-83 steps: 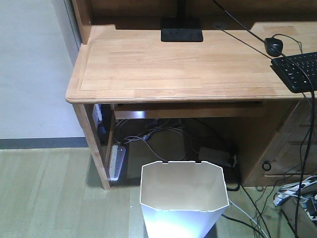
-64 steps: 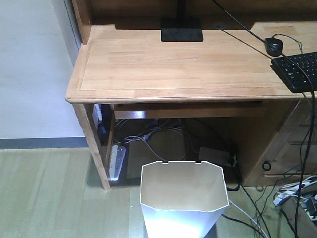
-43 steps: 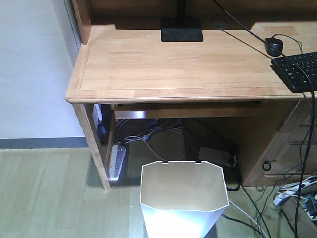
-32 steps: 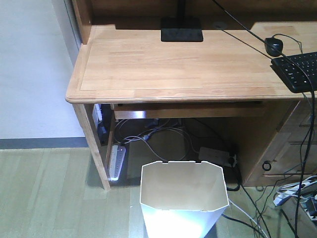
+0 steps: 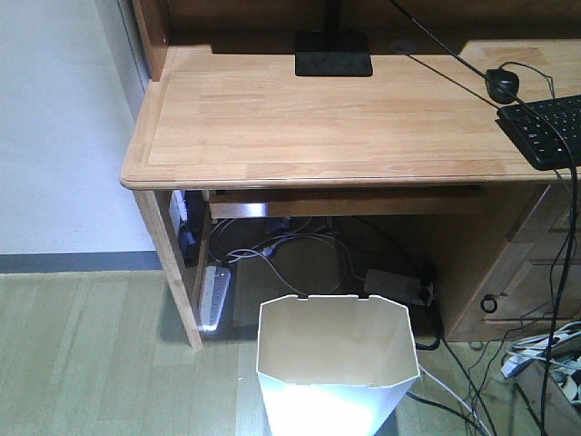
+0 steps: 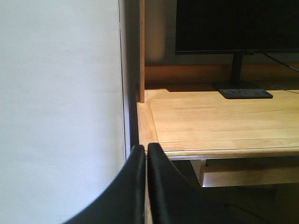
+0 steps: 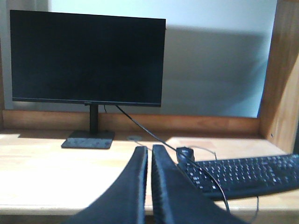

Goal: Move trash bin to bedside with robot

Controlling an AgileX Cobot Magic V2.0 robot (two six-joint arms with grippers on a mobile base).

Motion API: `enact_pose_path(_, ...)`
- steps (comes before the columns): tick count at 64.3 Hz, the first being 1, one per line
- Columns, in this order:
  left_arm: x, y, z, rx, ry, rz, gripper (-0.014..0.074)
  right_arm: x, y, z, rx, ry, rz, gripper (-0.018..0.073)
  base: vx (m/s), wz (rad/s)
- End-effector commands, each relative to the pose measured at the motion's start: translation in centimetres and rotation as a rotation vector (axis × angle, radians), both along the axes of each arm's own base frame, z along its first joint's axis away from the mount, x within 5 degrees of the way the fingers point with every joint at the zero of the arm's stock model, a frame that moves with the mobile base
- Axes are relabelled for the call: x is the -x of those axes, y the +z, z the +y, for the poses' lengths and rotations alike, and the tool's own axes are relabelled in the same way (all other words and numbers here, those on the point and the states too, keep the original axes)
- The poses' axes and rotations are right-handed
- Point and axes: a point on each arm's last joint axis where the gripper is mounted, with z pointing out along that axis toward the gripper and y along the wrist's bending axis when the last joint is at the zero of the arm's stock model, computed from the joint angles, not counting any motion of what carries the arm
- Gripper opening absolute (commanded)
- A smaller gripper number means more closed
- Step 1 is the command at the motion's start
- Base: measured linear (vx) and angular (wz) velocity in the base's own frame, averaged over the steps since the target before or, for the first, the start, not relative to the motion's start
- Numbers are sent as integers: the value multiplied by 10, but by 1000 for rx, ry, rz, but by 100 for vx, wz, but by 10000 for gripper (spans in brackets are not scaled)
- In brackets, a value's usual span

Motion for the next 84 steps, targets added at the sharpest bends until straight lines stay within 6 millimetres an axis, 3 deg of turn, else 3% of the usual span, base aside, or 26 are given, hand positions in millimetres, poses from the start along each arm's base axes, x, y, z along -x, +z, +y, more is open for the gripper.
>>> enact_pose_path(1, 0, -1, 2, 13, 15, -51, -6, -2, 35, -1, -7, -5, 9, -3, 0, 0)
enact_pose_path(12, 0, -1, 2, 13, 15, -51, -6, -17, 70, -2, -34, -13, 152, -3, 0, 0)
enact_pose_path(21, 0, -1, 2, 13, 15, -51, -6, -33, 84, -3, -77, -13, 334, -3, 0, 0)
enact_pose_path(42, 0, -1, 2, 13, 15, -51, -6, -61, 74, -6, -43, -27, 517, -3, 0, 0)
enact_pose_path(71, 0, -1, 2, 13, 15, -51, -6, -61, 70, -7, -24, -35, 566, -3, 0, 0)
enact_pose_path(84, 0, -1, 2, 13, 15, -51, -6, -65, 65, -7, -21, -34, 610, 52, 0, 0)
